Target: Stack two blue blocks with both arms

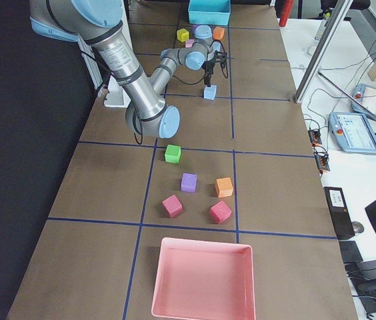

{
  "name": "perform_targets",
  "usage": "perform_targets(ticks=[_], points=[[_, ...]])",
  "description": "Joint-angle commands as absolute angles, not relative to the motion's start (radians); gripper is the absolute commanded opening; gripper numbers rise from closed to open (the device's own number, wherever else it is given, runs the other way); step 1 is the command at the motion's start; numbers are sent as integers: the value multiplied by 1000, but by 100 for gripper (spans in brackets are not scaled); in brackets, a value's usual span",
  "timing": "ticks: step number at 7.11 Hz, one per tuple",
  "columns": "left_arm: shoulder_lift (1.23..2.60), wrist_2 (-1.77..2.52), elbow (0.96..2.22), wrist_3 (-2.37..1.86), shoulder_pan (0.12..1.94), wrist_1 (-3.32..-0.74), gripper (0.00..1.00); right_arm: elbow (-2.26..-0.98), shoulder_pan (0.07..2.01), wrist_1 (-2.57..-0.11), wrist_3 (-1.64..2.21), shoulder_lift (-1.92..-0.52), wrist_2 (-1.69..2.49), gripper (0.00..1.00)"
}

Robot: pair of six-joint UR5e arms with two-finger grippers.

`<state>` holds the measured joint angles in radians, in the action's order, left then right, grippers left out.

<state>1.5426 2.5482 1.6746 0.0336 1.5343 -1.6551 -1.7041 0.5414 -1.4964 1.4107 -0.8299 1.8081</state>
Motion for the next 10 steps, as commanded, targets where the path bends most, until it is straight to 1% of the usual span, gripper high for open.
perform_targets(ticks=[1,2,3,4,5,10], points=[[1618,2536,1669,-140,1316,-1861,100,-1967,639,-1545,1407,-978,1822,100],[1671,2516,1669,-156,1192,-1868,100,-1982,694,-1546,1378,-991,1876,100],[1725,2393,1672,-161,1104,-1868,100,-1999,751,-1545,1318,-1041,1937,100],[1752,2275,1678,-158,1042,-1868,100,-2017,800,-1543,1233,-1093,1980,100],[1762,2258,1672,-164,991,-1868,100,-2017,824,-1540,1183,-1121,2002,100],[1761,2258,1637,-204,924,-1871,100,-1977,818,-1531,1164,-1123,1988,100]])
